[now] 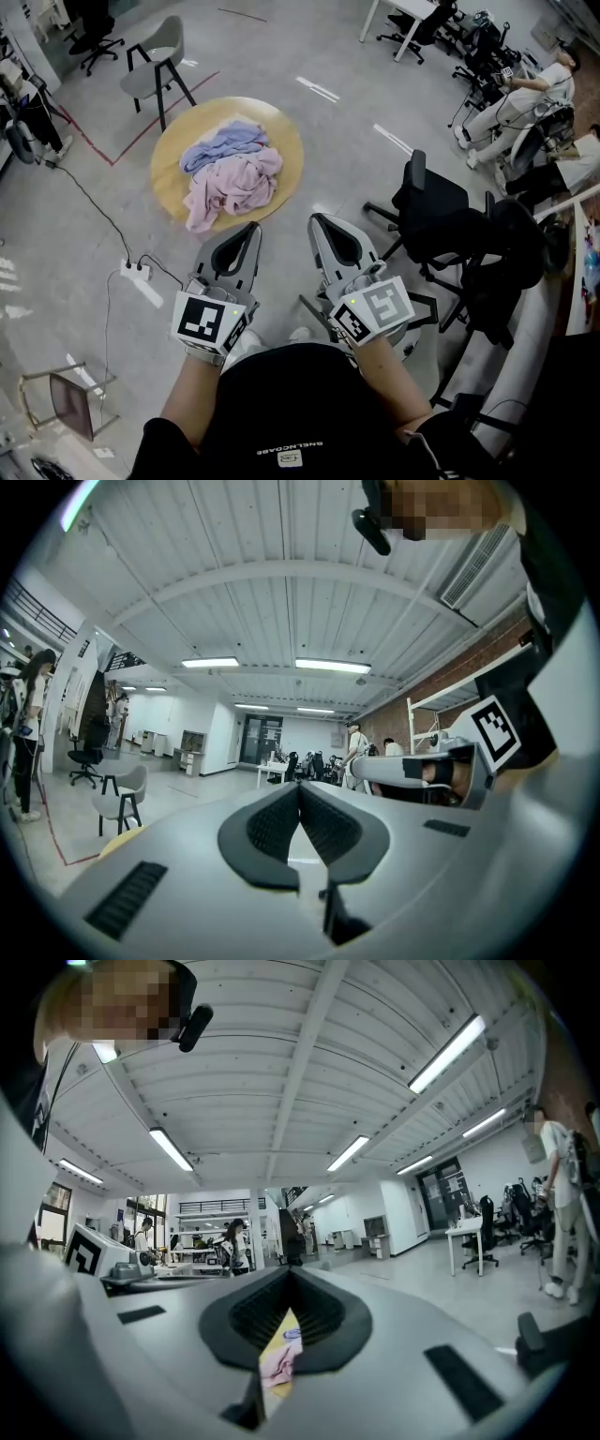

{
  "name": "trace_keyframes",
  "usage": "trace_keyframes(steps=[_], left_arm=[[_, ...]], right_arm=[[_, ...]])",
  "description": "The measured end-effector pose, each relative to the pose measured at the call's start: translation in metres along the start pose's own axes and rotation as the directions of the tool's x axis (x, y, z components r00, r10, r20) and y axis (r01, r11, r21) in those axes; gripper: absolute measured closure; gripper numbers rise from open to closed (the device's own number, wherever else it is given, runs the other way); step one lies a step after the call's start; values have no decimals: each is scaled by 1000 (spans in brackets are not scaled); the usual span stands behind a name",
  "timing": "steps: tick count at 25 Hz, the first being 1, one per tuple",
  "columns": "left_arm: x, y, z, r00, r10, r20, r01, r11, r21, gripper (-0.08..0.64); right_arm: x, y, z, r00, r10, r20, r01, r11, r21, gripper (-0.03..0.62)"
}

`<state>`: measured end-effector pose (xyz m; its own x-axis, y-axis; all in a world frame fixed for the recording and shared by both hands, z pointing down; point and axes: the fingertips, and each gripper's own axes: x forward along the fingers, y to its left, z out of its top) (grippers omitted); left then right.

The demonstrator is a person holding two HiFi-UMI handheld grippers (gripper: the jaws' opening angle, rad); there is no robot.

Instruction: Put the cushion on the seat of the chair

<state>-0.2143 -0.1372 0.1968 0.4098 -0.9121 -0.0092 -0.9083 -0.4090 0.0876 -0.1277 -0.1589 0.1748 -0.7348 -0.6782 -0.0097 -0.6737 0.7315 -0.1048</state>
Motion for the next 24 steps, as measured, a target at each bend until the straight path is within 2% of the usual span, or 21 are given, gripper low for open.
trace_keyframes(steps=[14, 24], left_arm=[[2, -20, -4, 1000, -28, -10, 28, 1000, -3, 546], [6, -27, 1, 999, -51, 2, 51, 998, 25, 546]], right_arm=[[-18, -6, -5, 1000, -29, -6, 29, 1000, 9, 584], [-24, -11, -7, 999, -35, -4, 35, 999, 14, 584]])
